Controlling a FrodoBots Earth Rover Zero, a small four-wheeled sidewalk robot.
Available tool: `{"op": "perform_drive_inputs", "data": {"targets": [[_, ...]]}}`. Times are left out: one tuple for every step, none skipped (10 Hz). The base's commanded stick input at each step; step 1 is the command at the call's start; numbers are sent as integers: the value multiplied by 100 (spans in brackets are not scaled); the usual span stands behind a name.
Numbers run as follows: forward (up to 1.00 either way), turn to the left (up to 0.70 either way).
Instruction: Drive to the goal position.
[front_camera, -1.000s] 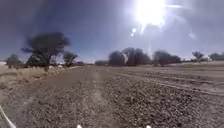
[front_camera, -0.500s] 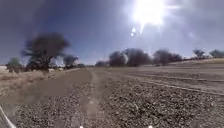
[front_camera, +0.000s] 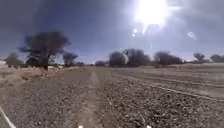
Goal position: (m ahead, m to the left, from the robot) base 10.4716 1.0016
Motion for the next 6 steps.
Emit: {"op": "perform_drive_inputs", "data": {"targets": [[70, 30], [70, 34], [70, 0], [70, 0], [70, 4], [70, 16]]}}
